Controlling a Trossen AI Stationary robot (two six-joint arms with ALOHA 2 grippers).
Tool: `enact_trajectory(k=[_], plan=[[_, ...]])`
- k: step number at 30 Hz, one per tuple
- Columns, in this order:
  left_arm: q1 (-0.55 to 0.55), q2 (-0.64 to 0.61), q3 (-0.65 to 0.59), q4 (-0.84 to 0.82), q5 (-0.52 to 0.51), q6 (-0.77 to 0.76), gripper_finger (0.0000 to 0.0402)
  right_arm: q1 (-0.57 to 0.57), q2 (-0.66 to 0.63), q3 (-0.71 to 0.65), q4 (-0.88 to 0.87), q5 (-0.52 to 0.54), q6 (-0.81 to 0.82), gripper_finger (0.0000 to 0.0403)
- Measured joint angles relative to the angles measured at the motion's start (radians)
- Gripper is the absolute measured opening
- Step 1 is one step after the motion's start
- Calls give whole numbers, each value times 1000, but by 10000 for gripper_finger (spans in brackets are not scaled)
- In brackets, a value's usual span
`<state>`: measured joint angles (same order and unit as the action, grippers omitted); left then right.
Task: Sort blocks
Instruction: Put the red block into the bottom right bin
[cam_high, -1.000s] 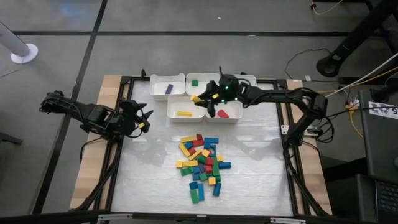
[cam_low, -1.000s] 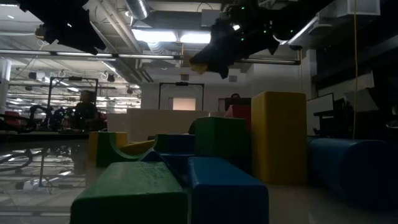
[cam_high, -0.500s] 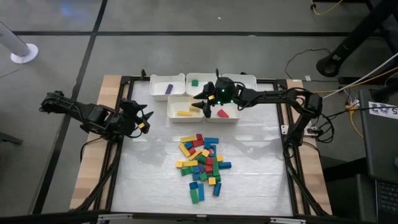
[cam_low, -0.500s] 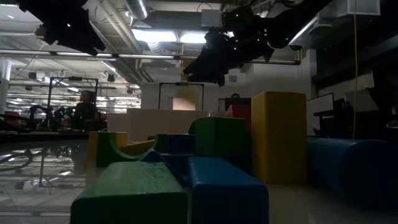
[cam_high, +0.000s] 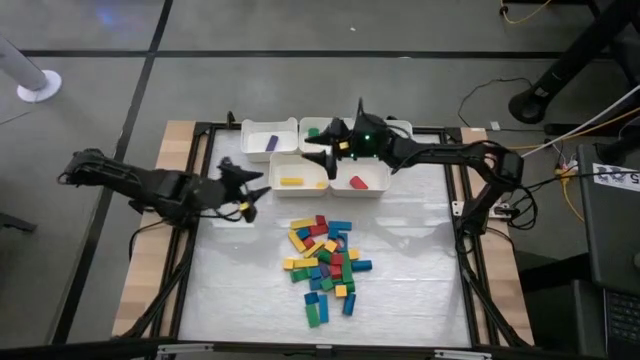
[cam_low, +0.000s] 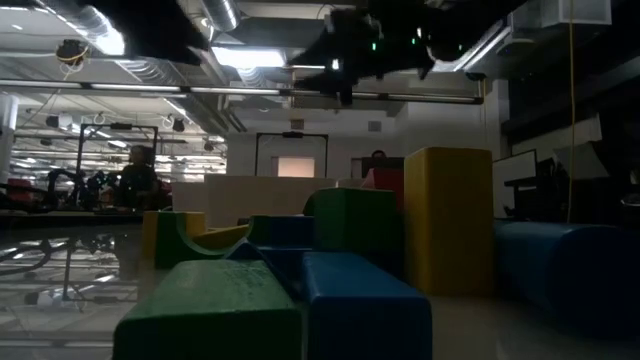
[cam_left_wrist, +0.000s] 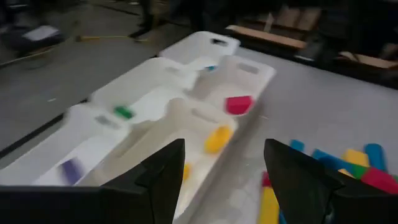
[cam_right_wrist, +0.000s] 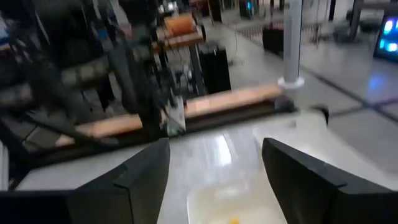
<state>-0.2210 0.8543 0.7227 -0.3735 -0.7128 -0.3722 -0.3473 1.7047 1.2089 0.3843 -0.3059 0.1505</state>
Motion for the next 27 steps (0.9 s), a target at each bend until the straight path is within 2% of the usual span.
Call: enact_trajectory(k=[7, 14, 20, 27], plan=[[206, 219, 0, 236, 339, 148, 209, 0, -59, 127, -138, 7, -28, 257], [324, 460, 0, 466, 636, 163, 209, 0, -127, 292, -519, 7, -29, 257], [324, 632, 0, 556, 756, 120, 209, 0, -153, 466, -876, 60, -86, 257], [286, 763, 1, 656, 775, 87, 209, 0, -156, 614, -1242, 195, -142, 257]])
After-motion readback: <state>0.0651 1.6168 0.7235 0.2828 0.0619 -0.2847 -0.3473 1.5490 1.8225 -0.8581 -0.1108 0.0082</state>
